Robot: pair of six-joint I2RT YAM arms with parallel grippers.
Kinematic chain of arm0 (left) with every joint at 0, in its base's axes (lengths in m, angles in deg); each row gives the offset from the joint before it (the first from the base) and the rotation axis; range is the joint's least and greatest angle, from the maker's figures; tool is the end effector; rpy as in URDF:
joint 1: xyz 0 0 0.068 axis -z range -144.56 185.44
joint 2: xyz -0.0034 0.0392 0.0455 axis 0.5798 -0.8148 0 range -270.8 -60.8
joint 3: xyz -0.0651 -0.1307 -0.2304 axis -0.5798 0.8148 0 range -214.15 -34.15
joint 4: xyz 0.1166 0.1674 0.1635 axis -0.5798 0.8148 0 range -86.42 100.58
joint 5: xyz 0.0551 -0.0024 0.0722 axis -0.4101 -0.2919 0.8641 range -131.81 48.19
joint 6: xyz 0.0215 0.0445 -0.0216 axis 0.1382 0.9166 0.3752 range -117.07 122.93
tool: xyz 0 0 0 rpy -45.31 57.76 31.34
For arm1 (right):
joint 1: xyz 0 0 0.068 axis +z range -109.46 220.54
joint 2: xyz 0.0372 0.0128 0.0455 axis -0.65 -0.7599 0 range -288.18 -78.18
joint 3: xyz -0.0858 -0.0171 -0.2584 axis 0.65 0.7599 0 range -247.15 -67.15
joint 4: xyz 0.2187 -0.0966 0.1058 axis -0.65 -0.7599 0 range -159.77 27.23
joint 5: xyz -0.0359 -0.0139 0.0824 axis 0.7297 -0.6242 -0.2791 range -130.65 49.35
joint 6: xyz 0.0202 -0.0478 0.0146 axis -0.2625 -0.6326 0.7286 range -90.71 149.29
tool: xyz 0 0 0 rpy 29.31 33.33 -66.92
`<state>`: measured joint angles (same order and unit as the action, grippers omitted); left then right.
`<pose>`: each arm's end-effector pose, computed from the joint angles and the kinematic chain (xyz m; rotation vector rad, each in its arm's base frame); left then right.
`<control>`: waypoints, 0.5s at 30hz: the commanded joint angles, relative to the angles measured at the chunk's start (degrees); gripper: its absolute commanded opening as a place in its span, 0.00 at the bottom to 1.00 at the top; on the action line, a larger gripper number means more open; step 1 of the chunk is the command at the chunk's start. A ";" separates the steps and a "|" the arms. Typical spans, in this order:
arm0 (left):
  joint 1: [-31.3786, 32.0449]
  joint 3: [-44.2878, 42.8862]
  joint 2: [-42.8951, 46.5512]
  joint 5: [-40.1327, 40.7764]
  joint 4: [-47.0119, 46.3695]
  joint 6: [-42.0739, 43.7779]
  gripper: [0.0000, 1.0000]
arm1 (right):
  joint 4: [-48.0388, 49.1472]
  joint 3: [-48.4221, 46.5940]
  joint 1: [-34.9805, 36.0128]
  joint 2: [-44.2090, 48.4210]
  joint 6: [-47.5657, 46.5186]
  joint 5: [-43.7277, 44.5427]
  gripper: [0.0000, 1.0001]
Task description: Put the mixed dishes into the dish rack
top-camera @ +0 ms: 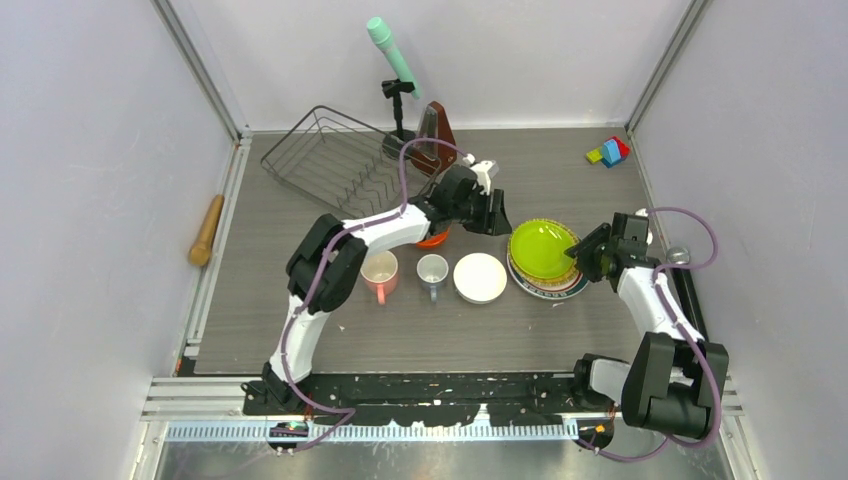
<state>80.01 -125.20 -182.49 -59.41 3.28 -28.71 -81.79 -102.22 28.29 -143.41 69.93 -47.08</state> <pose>0.3438 -0.3537 0.2103 0.4560 2.2332 -1.0798 0.2186 -0.0434 0.1993 1.0469 2.2201 0.3576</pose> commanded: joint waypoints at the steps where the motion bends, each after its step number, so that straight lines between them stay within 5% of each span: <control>1: 0.80 -5.09 -3.51 -2.78 -3.52 -1.98 0.53 | 5.01 -0.39 -0.32 -2.46 1.36 -2.13 0.48; 15: 2.44 -13.11 -11.81 -4.28 -2.13 -3.25 0.41 | 3.89 0.78 -0.32 -4.39 0.76 -0.35 0.50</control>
<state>82.20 -135.54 -194.05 -61.91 3.02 -31.55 -79.08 -101.23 28.29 -147.21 70.41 -48.26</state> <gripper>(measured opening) 0.433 0.492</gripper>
